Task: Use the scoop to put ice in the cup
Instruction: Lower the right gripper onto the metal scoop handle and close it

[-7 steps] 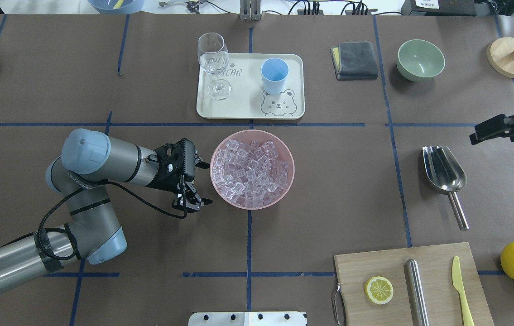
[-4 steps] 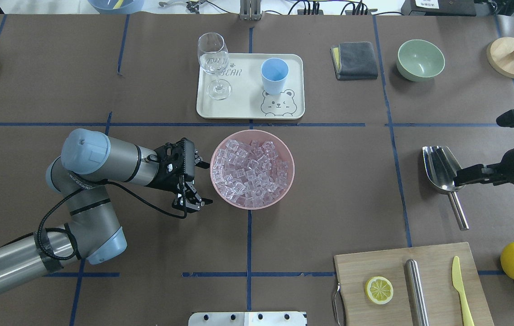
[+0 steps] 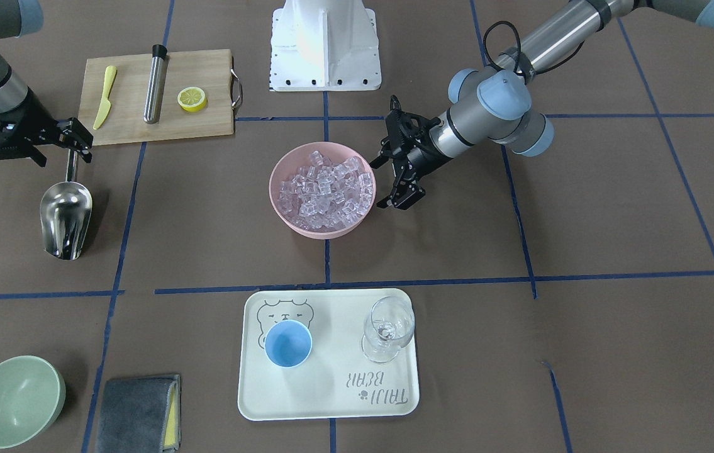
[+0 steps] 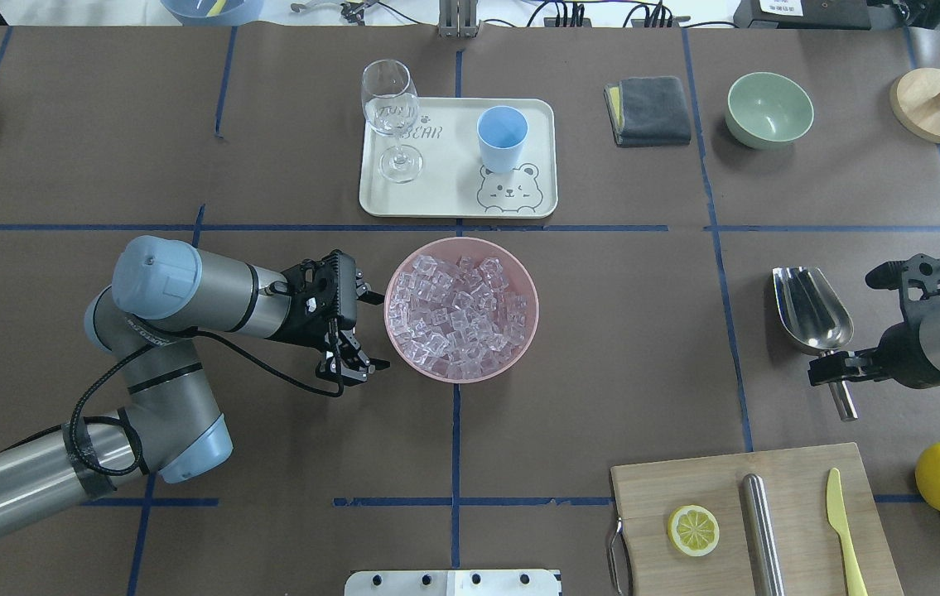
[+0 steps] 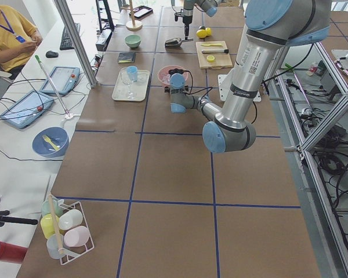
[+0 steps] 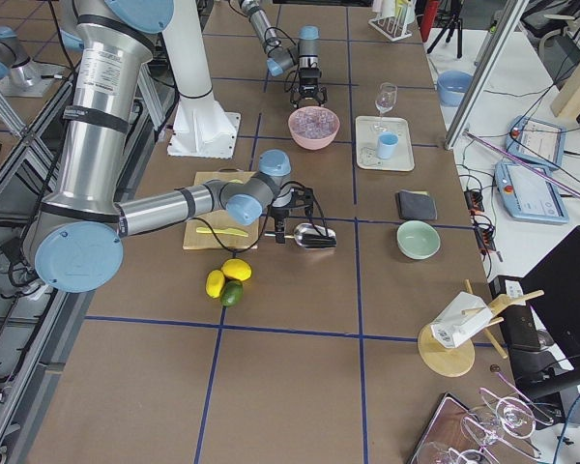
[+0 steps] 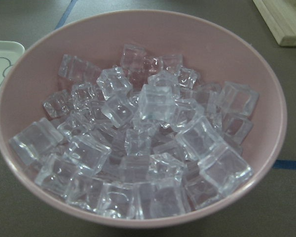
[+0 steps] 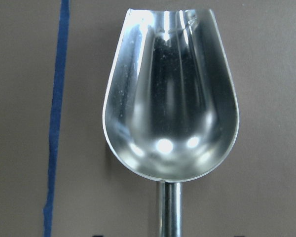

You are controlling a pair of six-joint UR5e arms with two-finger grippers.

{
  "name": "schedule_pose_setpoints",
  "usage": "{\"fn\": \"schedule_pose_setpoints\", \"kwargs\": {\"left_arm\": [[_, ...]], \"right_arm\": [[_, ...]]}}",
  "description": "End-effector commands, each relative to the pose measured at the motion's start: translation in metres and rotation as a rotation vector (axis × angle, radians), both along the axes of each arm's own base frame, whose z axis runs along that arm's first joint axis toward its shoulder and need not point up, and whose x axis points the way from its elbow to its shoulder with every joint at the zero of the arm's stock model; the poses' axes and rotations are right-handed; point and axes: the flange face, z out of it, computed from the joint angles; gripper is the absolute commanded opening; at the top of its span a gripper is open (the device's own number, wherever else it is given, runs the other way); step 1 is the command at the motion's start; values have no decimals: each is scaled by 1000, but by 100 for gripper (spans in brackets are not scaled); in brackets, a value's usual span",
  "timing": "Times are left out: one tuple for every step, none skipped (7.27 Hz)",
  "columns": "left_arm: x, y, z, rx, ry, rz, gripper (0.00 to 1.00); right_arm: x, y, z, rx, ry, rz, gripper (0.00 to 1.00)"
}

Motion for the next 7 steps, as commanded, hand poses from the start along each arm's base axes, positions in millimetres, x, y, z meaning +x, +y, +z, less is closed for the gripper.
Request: {"fn": "schedule_pose_setpoints", "kwargs": {"left_arm": [[0, -1, 1, 1, -1, -8, 100], [0, -1, 1, 1, -1, -8, 100], [0, -1, 2, 0, -3, -8, 100], [0, -1, 3, -2, -5, -8, 100], [0, 0, 4, -2, -7, -7, 100], [-1, 0, 5, -3, -8, -8, 100], [0, 0, 5, -3, -8, -7, 100]], "right_arm": [[-10, 8, 4, -6, 8, -29, 85], [-11, 11, 7, -10, 12, -37, 83], [-13, 13, 7, -10, 14, -40, 81], [-14, 14, 9, -18, 26, -44, 77], [-16, 15, 10, -15, 36, -45, 77], [-16, 16, 11, -17, 38, -47, 72], [-18, 15, 12, -27, 51, -48, 58]]}}
